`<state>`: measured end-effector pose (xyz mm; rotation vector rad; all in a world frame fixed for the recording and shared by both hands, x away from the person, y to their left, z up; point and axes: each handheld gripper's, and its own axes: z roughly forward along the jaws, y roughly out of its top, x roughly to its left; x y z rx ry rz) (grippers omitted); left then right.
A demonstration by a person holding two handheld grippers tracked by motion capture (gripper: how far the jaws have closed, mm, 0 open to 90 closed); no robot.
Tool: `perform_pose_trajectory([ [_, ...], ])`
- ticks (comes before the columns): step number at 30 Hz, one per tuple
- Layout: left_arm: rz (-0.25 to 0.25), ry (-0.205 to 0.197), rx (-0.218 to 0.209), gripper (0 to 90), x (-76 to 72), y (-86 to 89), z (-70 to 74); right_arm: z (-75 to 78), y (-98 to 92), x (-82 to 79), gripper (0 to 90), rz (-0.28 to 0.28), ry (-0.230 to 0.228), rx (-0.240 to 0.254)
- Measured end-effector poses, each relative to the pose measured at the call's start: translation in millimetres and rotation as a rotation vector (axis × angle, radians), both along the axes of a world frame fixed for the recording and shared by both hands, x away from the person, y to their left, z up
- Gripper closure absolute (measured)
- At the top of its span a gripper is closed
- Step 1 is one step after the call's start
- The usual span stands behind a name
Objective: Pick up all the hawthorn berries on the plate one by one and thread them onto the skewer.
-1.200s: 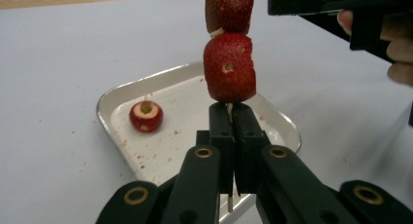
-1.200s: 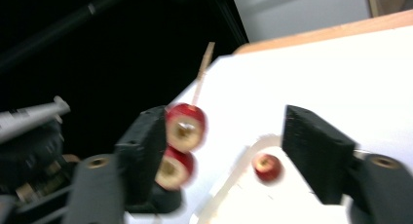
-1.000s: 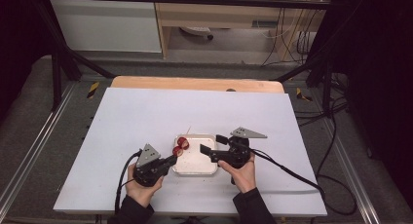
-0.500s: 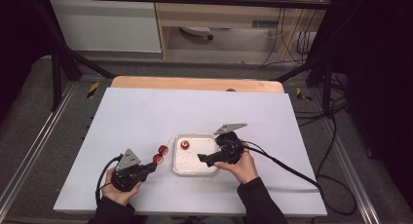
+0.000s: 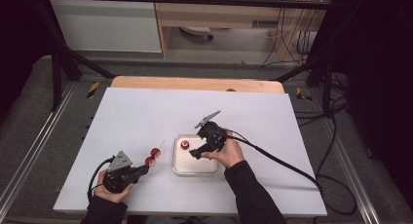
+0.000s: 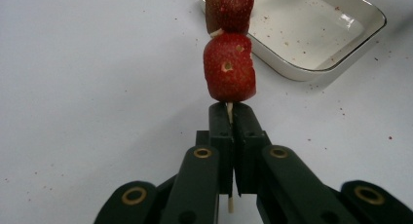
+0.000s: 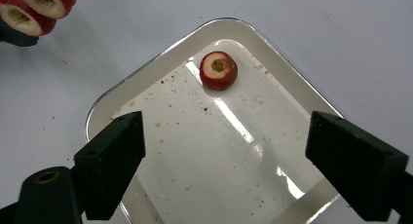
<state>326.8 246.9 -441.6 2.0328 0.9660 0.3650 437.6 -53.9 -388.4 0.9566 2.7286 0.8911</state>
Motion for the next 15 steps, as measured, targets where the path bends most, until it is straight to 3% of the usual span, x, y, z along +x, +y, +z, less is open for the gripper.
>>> perform_pose_trajectory([
  [8,-0.005,-0.004,0.013,87.6,0.4,1.4,1.2,1.2,27.9,19.9,25.3,0.035,0.028,-0.054],
  [15,-0.005,-0.002,0.020,87.6,1.0,0.9,0.3,-6.5,48.5,36.2,35.3,0.066,0.059,-0.100],
])
